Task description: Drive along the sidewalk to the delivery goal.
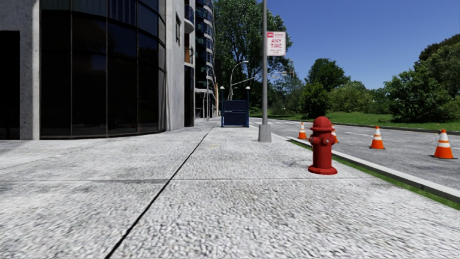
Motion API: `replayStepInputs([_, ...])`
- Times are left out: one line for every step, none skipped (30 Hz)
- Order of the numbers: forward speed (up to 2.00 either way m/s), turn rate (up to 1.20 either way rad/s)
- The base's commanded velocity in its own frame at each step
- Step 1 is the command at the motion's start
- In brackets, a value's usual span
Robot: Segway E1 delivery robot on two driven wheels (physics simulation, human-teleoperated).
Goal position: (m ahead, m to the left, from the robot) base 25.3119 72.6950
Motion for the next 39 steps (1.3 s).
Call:
replayStepInputs([2.0,0.0])
replayStepInputs([2.0,0.0])
replayStepInputs([2.0,0.0])
replayStepInputs([2.0,0.0])
replayStepInputs([2.0,0.0])
replayStepInputs([2.0,0.0])
replayStepInputs([2.0,0.0])
replayStepInputs([2.0,0.0])
replayStepInputs([2.0,0.0])
replayStepInputs([2.0,0.0])
replayStepInputs([2.0,0.0])
replayStepInputs([2.0,0.0])
replayStepInputs([2.0,0.0])
replayStepInputs([2.0,0.0])
replayStepInputs([2.0,0.0])
replayStepInputs([2.0,0.0])
replayStepInputs([2.0,0.0])
replayStepInputs([2.0,0.0])
replayStepInputs([2.0,0.0])
replayStepInputs([2.0,0.0])
replayStepInputs([2.0,0.0])
replayStepInputs([2.0,0.0])
replayStepInputs([2.0,0.0])
replayStepInputs([2.0,0.0])
replayStepInputs([2.0,0.0])
replayStepInputs([2.0,0.0])
replayStepInputs([2.0,0.0])
replayStepInputs([2.0,0.0])
replayStepInputs([2.0,0.0])
replayStepInputs([2.0,0.0])
replayStepInputs([2.0,0.0])
replayStepInputs([2.0,0.1])
replayStepInputs([2.0,0.57])
replayStepInputs([2.0,0.57])
replayStepInputs([2.0,0.94])
replayStepInputs([2.0,1.02])
replayStepInputs([2.0,1.03])
replayStepInputs([2.0,1.03])
replayStepInputs([2.0,0.63])
